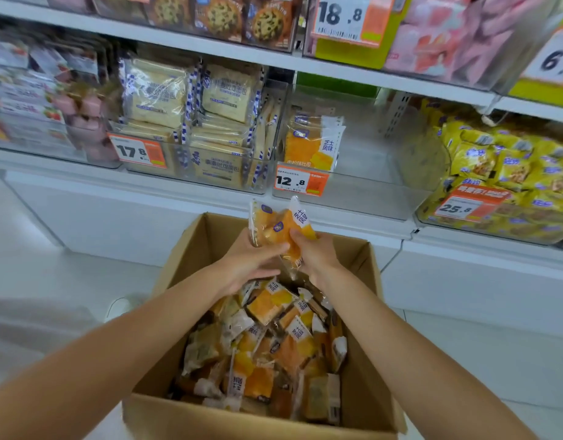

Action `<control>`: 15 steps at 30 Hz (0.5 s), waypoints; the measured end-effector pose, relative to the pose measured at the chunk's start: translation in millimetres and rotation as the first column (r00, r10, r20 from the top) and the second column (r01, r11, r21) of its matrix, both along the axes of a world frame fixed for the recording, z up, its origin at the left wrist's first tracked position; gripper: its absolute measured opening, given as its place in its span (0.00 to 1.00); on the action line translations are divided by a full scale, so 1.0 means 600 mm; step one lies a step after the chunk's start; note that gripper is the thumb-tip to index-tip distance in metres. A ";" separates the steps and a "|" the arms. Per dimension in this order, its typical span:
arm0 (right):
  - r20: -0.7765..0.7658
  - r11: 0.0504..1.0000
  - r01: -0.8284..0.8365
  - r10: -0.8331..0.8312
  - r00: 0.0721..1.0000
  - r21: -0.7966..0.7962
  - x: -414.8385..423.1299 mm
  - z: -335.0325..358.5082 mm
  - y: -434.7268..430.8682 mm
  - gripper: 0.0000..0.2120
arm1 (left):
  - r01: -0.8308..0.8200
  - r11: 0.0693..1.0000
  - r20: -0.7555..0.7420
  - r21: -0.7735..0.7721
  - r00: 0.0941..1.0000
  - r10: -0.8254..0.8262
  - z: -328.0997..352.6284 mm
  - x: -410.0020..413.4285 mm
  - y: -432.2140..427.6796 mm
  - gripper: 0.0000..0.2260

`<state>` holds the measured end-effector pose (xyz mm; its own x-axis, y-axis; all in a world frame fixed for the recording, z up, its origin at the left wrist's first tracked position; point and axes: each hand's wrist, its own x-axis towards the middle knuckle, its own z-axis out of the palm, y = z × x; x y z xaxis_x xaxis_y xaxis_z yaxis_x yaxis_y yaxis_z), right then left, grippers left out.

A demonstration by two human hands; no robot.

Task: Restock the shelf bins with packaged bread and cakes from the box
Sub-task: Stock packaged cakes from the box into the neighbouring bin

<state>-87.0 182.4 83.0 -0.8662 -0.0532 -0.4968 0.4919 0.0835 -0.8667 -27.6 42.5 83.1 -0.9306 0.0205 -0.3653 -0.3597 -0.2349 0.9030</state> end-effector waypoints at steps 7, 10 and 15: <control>-0.392 0.532 -0.078 0.708 0.588 0.843 -0.012 0.097 0.065 0.51 | 0.027 0.997 0.030 0.072 0.999 -0.030 0.075 -0.012 -0.022 0.16; -0.328 0.389 -0.109 0.874 0.359 0.915 -0.036 0.142 0.083 0.48 | 0.160 0.986 -0.010 0.044 0.987 -0.159 0.111 -0.022 -0.016 0.14; -0.327 0.401 -0.120 0.859 0.394 0.908 -0.074 0.221 0.096 0.42 | 0.225 0.966 -0.090 -0.125 0.967 -0.236 0.179 -0.062 0.001 0.12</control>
<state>-131.1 239.9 215.5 -0.7877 -0.6070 0.1053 -0.6058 0.7320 -0.3117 -65.0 42.8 190.2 -0.9383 0.2030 -0.2800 -0.2957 -0.0509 0.9539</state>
